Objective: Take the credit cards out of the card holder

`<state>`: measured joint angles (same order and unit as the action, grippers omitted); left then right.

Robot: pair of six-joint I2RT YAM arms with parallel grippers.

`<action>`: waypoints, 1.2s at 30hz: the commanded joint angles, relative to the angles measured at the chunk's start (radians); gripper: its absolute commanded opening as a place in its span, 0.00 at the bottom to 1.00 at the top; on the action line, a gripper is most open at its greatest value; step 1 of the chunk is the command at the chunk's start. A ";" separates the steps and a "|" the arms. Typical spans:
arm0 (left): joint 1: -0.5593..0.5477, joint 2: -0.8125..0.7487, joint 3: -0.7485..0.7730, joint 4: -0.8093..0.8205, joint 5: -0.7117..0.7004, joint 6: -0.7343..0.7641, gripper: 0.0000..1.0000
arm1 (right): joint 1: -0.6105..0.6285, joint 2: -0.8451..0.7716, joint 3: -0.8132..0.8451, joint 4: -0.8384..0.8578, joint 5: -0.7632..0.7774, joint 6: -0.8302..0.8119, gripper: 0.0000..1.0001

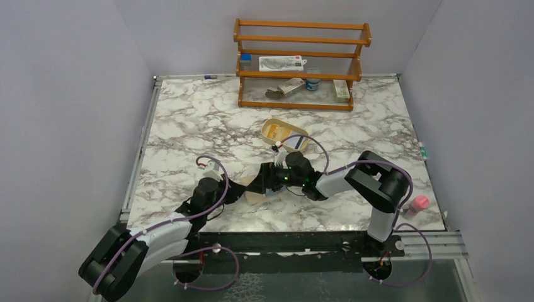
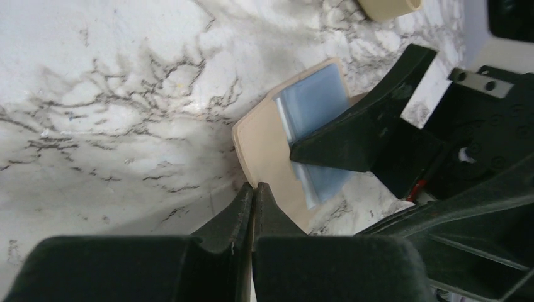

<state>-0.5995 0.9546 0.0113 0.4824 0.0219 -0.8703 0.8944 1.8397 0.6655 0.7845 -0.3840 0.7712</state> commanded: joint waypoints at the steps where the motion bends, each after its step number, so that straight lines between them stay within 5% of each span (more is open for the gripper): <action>1: 0.012 -0.074 -0.089 0.161 0.067 -0.023 0.00 | 0.015 0.007 -0.047 -0.100 -0.086 0.051 0.94; 7: 0.025 -0.215 -0.103 0.179 0.104 -0.040 0.00 | 0.015 0.002 -0.085 -0.091 -0.055 0.066 0.94; 14: 0.041 -0.168 -0.107 0.180 0.144 -0.028 0.00 | 0.015 0.029 -0.095 0.002 -0.058 0.100 0.94; 36: 0.052 -0.068 -0.123 0.040 0.059 0.032 0.00 | 0.015 0.210 -0.133 0.646 -0.273 0.319 0.91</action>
<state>-0.5529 0.8577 0.0135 0.6102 0.1223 -0.8742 0.8860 2.0010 0.5720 1.2961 -0.5404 1.0237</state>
